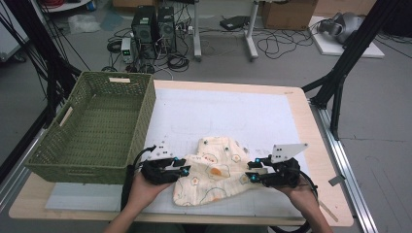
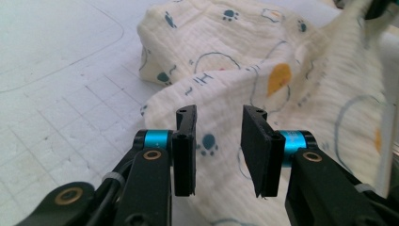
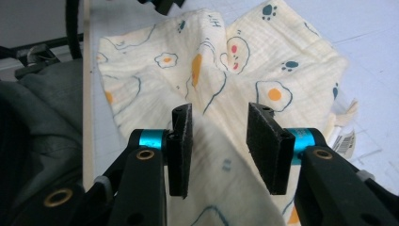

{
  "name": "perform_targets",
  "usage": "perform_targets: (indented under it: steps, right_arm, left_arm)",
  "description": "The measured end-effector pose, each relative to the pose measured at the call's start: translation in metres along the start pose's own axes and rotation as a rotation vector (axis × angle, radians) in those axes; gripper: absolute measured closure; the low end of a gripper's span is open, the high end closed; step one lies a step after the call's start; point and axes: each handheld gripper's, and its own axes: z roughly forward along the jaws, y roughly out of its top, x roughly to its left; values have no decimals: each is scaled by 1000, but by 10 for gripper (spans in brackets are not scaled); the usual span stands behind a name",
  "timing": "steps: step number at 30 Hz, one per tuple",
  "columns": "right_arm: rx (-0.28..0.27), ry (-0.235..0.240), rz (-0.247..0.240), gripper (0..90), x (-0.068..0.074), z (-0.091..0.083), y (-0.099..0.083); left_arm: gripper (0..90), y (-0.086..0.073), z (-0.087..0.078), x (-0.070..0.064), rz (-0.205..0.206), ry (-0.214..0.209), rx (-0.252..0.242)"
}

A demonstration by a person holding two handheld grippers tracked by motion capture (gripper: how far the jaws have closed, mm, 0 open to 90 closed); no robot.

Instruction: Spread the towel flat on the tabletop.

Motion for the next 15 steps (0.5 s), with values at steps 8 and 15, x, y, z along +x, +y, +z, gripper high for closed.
perform_targets:
  steps: [8,15]
  right_arm:
    - [37,-37,-24,574,10,-6,-7]
    - [79,-79,12,526,-19,11,-7]
  left_arm:
    - [600,5,13,5,3,36,14]
    - [638,4,29,13,4,43,99]
